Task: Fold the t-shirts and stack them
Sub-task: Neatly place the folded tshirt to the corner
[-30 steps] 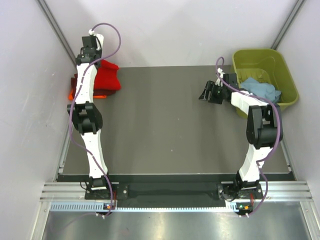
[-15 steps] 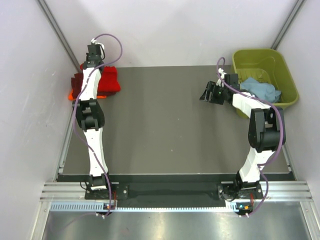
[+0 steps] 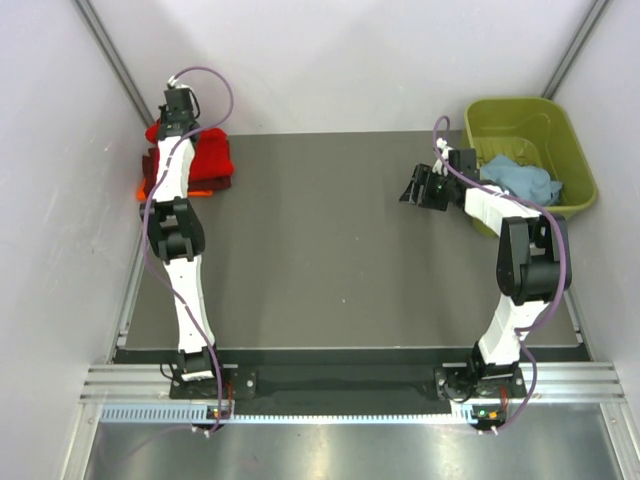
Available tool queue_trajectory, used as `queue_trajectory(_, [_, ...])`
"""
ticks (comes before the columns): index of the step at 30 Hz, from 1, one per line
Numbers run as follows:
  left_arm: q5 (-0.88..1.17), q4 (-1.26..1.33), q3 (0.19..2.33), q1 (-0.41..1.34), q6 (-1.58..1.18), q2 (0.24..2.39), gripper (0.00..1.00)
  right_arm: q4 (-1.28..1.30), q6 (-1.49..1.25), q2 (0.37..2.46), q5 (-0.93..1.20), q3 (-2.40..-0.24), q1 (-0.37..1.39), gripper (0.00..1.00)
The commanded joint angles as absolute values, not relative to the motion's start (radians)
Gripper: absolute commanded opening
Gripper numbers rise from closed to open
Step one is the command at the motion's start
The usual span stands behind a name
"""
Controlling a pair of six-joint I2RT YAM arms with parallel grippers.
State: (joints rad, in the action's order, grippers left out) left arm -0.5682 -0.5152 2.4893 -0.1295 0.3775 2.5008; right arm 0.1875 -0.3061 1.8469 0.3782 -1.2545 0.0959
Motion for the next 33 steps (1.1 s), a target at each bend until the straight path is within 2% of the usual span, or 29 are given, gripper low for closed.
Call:
queue_trajectory(1, [-0.633, -0.419, 2.540, -0.161, 0.405, 2.457, 0.00, 0.153, -0.294, 1.807, 0.376, -1.266, 0.095, 0.67])
queue_trajectory(9, [-0.597, -0.403, 2.514, -0.169, 0.425, 2.457, 0.00, 0.146, -0.301, 1.821, 0.380, -1.272, 0.103, 0.67])
queue_trajectory(23, [-0.591, -0.292, 2.507, -0.149, 0.443, 2.595, 0.02, 0.152, -0.288, 1.789, 0.374, -1.233, 0.106, 0.67])
queue_trajectory(24, [-0.618, -0.255, 2.505, -0.144, 0.442, 2.603, 0.26, 0.155, -0.287, 1.786, 0.373, -1.232, 0.106, 0.67])
queue_trajectory(25, [-0.652, -0.246, 2.511, -0.141, 0.434, 2.614, 0.65, 0.153, -0.287, 1.784, 0.374, -1.227, 0.104, 0.67])
queue_trajectory(26, [-0.658, -0.241, 2.517, -0.134, 0.422, 2.614, 0.77, 0.153, -0.285, 1.781, 0.374, -1.226, 0.106, 0.67])
queue_trajectory(28, [-0.626, -0.291, 2.561, -0.120, 0.355, 2.609, 0.94, 0.156, -0.284, 1.778, 0.373, -1.223, 0.106, 0.67])
queue_trajectory(33, [-0.557, -0.356, 2.609, -0.054, 0.281, 2.534, 0.99, 0.155, -0.278, 1.769, 0.370, -1.213, 0.106, 0.67])
